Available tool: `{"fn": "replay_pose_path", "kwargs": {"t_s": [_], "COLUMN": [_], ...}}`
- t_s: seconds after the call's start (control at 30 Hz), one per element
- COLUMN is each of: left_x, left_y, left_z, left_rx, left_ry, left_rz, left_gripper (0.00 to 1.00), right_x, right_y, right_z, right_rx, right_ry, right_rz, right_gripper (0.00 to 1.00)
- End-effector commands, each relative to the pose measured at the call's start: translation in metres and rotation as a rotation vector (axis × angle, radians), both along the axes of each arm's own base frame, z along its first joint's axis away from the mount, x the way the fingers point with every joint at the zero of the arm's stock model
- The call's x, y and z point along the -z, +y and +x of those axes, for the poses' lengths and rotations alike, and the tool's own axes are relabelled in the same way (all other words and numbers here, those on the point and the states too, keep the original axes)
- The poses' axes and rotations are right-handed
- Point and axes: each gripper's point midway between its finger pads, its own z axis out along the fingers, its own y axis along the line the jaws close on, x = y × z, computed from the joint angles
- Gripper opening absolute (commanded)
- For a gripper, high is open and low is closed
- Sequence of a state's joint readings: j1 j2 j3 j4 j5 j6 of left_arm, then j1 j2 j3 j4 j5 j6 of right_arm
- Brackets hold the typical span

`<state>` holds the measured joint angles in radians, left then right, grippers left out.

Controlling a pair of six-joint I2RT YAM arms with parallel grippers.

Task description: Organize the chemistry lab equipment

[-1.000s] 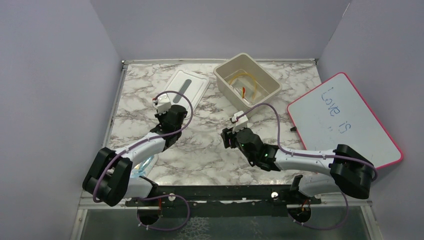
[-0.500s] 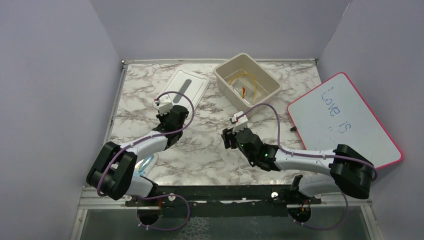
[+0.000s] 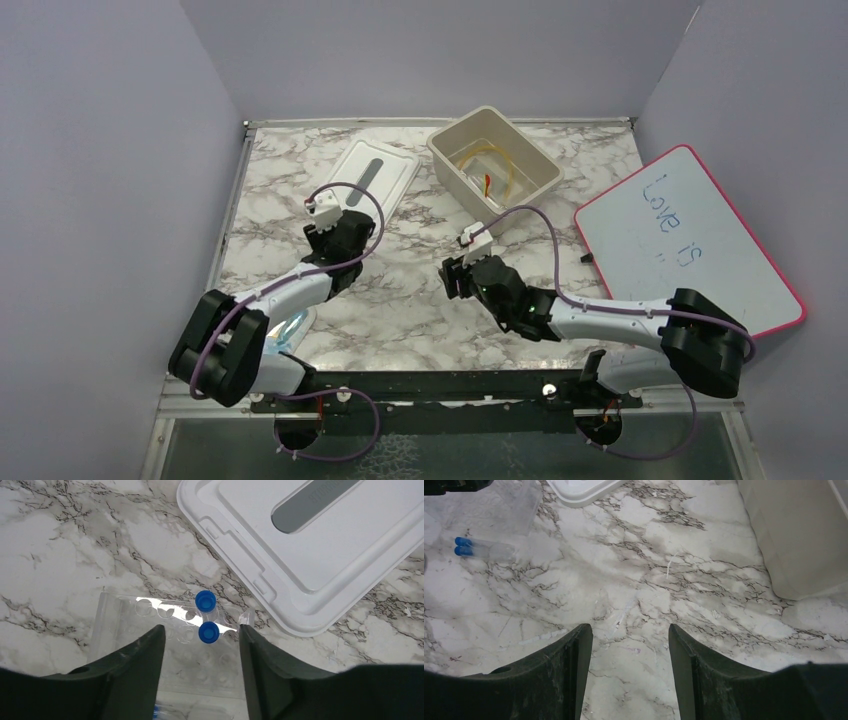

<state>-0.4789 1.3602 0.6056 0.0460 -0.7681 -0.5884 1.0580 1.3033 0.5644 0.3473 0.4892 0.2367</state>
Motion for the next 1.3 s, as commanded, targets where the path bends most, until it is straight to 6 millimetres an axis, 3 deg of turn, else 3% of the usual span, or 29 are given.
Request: {"fn": "replay_pose_path", "kwargs": {"t_s": [0.0, 0.1, 0.3, 0.7, 0.97, 1.27], "left_x": [-0.031, -0.051, -0.102, -0.253, -0.279, -0.282], "left_y": [0.001, 0.001, 0.006, -0.007, 0.003, 0.004], "left_z": [-0.004, -0.008, -0.014, -0.029, -0.046, -0.044], "left_rx": [-0.02, -0.021, -0.02, 0.193, 0.213, 0.211], "left_ry": [-0.045, -0.073, -0.127, -0.344, -0.386, -0.38], "left_rz": [-0.062, -0.096, -0.119, -0.184, -0.153, -0.134], "left_gripper": [0.66, 0.76, 0.84, 0.87, 0.89, 0.89], "right_x": [-0.015, -0.012, 0.006, 0.057, 0.073, 0.089], "right_y": [0.017, 0.028, 0.06, 0.147, 0.185, 0.205], "right_z": [-0.002, -0.007, -0.015, -0.013, -0.01, 0.002], "right_rx": [-0.084, -0.141, -0.289, -0.483, -0.515, -0.504], "right_ry": [-0.006, 0.021, 0.105, 0.339, 0.362, 0.391], "right_rz": [0.015, -0.008, -0.097, -0.334, -0.386, -0.438], "right_gripper": [0.62, 0.63, 0.63, 0.62, 0.62, 0.62]}}
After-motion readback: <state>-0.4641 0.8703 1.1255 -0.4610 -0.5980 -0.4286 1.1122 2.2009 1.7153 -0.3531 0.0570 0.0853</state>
